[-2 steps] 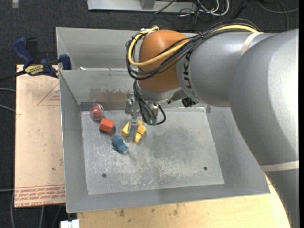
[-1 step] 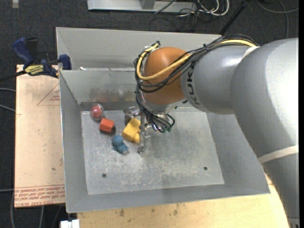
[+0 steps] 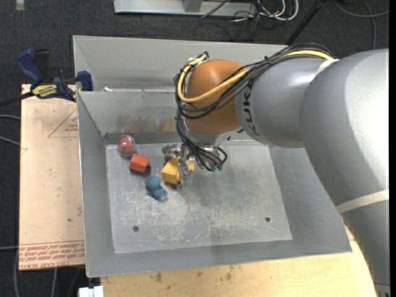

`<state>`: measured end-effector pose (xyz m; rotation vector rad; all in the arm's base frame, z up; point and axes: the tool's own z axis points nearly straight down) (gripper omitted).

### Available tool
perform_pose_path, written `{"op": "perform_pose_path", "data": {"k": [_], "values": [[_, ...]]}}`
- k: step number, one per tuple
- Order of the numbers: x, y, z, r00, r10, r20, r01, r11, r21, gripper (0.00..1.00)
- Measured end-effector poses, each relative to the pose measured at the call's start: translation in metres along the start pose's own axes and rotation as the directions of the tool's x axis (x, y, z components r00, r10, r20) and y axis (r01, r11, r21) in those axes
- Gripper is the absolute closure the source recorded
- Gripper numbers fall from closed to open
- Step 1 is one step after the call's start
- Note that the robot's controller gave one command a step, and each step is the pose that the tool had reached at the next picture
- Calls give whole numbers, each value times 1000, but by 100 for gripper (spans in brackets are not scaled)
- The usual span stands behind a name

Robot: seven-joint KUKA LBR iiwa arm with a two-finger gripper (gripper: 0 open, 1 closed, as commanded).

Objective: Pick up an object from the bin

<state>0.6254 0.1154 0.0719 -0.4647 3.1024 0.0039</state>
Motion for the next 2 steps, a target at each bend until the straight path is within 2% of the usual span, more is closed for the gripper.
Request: {"op": "perform_pose_path", "data": {"k": [2], "values": [[2, 8, -222, 1000, -23, 9, 23, 1000, 3, 100]]}}
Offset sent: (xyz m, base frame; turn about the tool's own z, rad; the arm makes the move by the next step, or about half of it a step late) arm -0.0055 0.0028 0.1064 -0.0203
